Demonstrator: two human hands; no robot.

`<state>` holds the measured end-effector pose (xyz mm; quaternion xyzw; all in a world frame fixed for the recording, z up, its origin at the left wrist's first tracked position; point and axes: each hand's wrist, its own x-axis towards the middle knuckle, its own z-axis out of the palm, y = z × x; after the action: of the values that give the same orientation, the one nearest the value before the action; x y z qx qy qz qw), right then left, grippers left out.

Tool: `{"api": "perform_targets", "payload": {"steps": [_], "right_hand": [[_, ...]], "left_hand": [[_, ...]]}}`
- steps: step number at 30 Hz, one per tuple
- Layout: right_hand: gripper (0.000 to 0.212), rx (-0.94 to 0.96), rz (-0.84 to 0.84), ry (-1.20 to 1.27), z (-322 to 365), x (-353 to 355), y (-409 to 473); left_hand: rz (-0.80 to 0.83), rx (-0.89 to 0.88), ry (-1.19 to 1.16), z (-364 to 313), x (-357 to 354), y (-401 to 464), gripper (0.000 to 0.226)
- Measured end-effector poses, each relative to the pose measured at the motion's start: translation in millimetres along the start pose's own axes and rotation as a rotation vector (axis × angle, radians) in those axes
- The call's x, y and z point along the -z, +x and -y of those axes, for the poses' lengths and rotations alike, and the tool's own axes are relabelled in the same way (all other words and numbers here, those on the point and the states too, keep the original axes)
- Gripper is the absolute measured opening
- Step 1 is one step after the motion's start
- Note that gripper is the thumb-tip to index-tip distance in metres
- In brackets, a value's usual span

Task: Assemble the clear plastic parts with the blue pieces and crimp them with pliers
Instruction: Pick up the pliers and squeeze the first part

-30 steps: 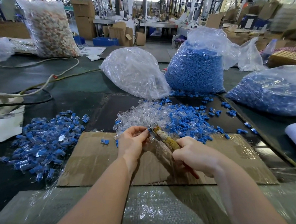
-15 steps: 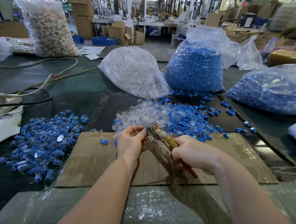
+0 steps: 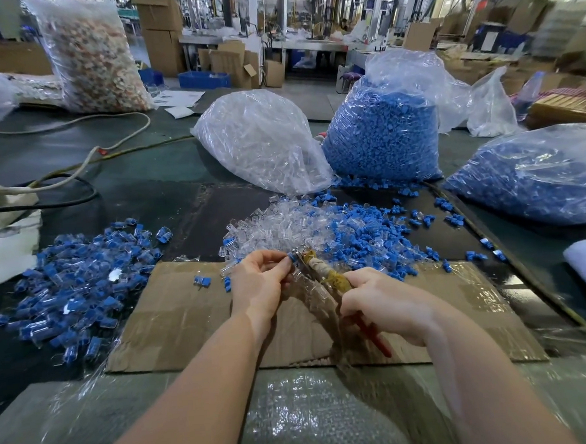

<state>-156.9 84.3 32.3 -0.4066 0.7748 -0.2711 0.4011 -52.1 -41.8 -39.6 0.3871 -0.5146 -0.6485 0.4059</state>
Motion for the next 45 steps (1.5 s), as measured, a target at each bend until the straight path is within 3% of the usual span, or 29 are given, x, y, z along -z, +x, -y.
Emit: {"api": "perform_targets", "payload": {"steps": [17,23,28,32,35,38,40,45], "right_hand": [[0.007,0.062,0.004,-0.074,8,-2,-9],[0.012,0.072,0.021,-0.11,13,-3,-14],[0.022,0.088,-0.026,-0.271,13,-11,-11],[0.015,0.063,-0.064,-0.367,9,-14,-5],[0.009,0.114,-0.084,-0.279,6,-15,-6],[0.014,0.16,-0.109,0.016,4,-19,-10],[0.032,0.123,-0.165,0.172,-1,-21,-7],[0.061,0.052,-0.574,-0.285,-20,-12,7]], "left_hand": [[0.012,-0.06,0.087,1,0,-2,0.014],[0.048,-0.008,-0.024,1,4,-2,0.013],[0.061,-0.014,-0.032,1,5,-3,0.016],[0.062,-0.022,-0.011,1,5,-3,0.017],[0.036,-0.035,-0.01,0,4,-4,0.017],[0.016,-0.047,-0.046,-3,1,-7,0.017],[0.02,-0.065,-0.026,-4,1,-11,0.016],[-0.042,-0.24,0.208,-9,4,-22,0.018]]}}
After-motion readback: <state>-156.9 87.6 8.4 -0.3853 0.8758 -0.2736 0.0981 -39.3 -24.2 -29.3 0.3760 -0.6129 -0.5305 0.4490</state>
